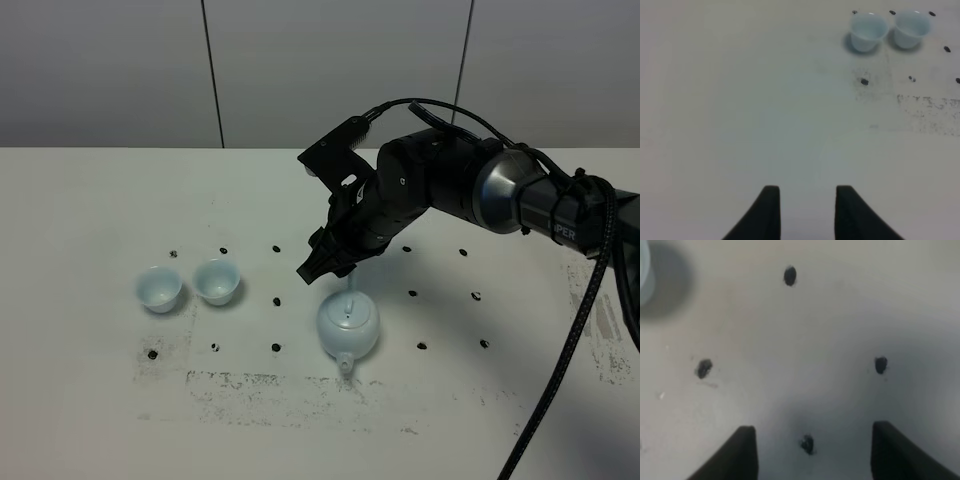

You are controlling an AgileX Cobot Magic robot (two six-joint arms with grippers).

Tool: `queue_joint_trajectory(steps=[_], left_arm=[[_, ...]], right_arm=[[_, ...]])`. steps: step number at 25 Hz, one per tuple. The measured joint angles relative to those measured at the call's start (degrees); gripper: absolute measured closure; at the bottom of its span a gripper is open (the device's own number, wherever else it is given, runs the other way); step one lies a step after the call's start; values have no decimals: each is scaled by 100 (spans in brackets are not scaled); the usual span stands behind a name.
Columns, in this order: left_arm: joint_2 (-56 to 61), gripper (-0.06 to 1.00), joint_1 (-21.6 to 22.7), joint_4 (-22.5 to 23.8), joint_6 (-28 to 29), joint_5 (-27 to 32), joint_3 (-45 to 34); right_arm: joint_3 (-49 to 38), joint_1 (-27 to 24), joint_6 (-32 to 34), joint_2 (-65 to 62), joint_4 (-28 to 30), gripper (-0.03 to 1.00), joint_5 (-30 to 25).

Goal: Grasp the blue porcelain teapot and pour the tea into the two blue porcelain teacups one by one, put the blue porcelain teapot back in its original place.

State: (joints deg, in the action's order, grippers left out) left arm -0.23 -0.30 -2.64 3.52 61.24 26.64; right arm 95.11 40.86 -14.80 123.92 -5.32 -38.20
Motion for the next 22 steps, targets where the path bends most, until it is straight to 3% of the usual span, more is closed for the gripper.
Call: queue_joint_trajectory(steps=[6,22], left_arm=[[0,65,0,0,0,0,0],[0,65,0,0,0,0,0]], right_arm=[[5,-58,5,173,114,48,-172],[11,-115,950,-5,1590,48,-786]])
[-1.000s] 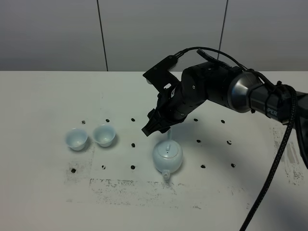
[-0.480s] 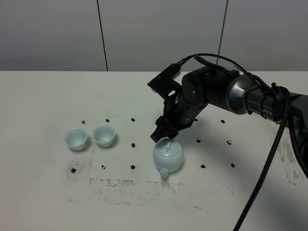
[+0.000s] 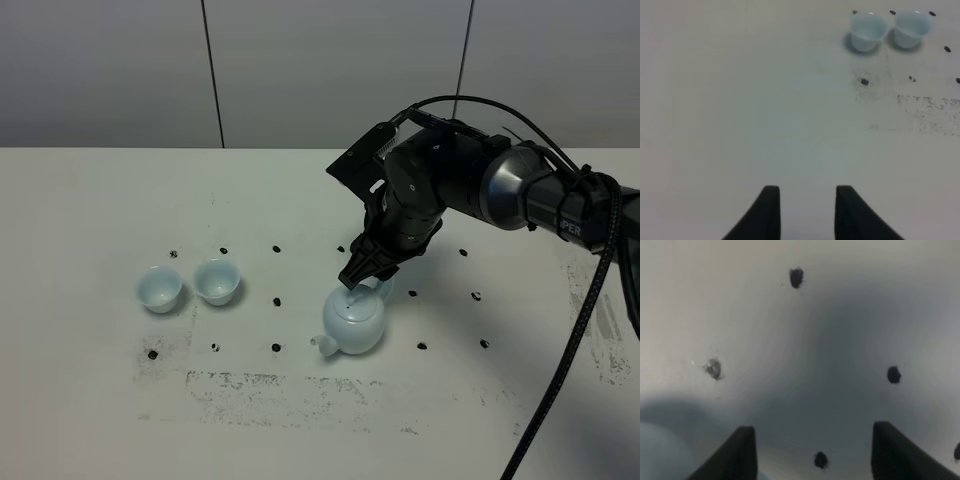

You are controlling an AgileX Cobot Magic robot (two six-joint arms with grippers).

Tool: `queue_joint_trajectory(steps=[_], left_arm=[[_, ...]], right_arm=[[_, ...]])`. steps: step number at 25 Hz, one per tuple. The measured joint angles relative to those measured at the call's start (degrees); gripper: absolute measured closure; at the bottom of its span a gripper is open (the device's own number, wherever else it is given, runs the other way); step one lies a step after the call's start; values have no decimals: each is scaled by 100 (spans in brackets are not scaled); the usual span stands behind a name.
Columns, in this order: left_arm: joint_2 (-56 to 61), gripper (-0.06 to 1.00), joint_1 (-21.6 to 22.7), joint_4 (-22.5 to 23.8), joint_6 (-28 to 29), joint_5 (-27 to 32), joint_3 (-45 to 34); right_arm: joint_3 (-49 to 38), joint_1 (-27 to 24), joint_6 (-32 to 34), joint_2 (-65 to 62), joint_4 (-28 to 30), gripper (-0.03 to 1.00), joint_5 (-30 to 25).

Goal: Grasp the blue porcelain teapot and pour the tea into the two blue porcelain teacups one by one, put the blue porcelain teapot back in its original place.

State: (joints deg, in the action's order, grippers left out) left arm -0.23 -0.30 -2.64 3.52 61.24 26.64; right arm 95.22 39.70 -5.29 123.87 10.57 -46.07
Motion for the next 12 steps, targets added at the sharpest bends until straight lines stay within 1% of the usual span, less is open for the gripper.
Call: queue_joint_trajectory(steps=[3,12], left_arm=[[0,65,0,0,0,0,0],[0,65,0,0,0,0,0]], right_arm=[[0,-10,63,-63,93,48,-136],[0,-67,77,-113,94,48,-670]])
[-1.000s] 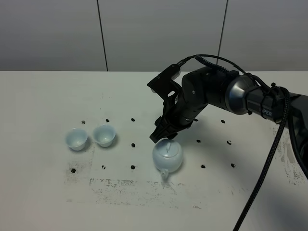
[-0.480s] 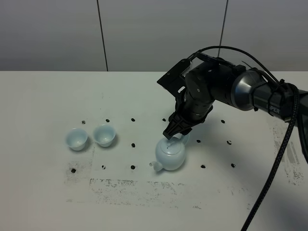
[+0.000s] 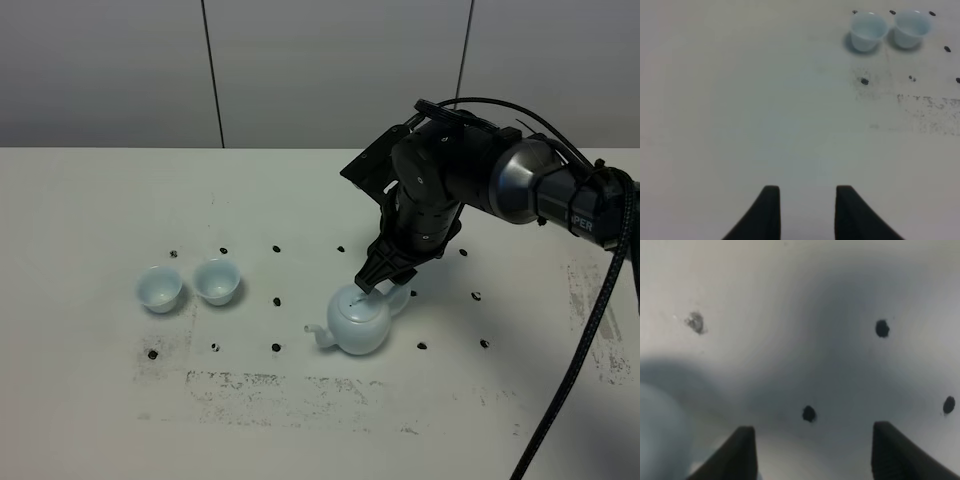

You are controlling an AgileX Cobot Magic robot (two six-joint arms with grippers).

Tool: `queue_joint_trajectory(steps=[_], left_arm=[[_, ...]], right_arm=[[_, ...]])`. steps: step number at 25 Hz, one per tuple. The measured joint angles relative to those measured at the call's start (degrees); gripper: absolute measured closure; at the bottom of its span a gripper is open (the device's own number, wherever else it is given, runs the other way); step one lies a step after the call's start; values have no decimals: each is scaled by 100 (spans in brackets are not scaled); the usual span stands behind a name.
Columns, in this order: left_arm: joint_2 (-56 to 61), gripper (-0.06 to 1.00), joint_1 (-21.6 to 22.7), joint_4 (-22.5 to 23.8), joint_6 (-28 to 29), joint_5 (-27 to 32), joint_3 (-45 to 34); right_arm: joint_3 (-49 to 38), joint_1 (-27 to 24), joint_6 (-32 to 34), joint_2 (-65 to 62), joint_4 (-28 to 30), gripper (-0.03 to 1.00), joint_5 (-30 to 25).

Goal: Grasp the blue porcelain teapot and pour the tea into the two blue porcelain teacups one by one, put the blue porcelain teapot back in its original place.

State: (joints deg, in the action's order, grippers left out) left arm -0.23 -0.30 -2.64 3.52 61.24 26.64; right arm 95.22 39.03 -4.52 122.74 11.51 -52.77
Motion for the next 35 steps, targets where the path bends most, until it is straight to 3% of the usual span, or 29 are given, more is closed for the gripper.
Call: queue_joint_trajectory(steps=[6,9,12,21,24,29,35], left_arm=[[0,65,0,0,0,0,0],[0,65,0,0,0,0,0],[0,65,0,0,0,0,0],[0,65,0,0,0,0,0],[0,65,0,0,0,0,0],[0,65,0,0,0,6,0],[0,65,0,0,0,6,0]], right_arm=[[-12,-6,86,-186,0,48,-336],[-268,-31,142,-417,-11,48,-210],[-729,-82,307,-744,-16,48,268],[-2137,-299,975,-1169,15,48,2461],[-2225,-328,1026,-1097,-60,48,2823],[-2231,-338,1049,-1032,-228,48,2652],[-2231,-338,726,-1027,-611,48,1971]])
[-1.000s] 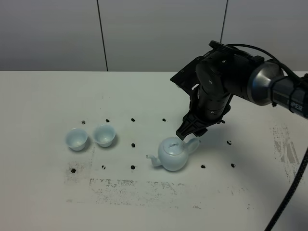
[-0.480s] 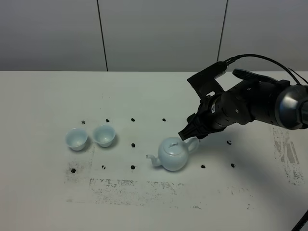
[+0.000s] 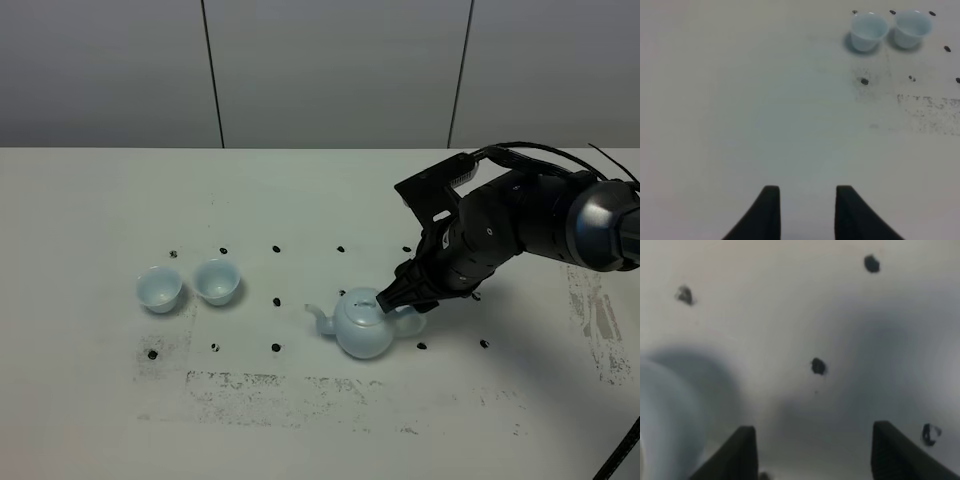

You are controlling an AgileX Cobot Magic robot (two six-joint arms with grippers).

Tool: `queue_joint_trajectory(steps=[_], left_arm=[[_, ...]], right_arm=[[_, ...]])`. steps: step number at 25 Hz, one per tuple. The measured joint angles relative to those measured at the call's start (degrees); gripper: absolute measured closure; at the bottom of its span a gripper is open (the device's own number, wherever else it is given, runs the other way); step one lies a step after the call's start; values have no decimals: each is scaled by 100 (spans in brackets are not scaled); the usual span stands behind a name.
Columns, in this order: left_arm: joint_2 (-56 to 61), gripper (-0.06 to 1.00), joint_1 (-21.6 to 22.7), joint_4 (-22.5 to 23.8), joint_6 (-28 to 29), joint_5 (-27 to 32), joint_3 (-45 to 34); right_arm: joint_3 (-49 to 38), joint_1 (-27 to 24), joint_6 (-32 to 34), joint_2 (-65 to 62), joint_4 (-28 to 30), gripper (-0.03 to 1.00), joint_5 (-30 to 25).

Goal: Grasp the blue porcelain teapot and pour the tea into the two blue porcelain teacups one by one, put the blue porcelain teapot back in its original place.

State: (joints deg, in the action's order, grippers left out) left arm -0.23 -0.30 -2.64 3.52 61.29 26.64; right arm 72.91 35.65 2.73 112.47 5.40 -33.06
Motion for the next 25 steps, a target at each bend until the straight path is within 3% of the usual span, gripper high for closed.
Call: queue_joint_trajectory(steps=[7,12,17,25], left_arm=[[0,65,0,0,0,0,0],[0,65,0,0,0,0,0],[0,65,0,0,0,0,0],[0,65,0,0,0,0,0]], right_arm=[[0,-2,-792,0,-797,48,-767],[0,-19,-1008,0,-1063,48,-1205],[0,-79,-1147,0,-1210,48,-1421],[0,-110,-1670,-85,-1939,48,-1563]])
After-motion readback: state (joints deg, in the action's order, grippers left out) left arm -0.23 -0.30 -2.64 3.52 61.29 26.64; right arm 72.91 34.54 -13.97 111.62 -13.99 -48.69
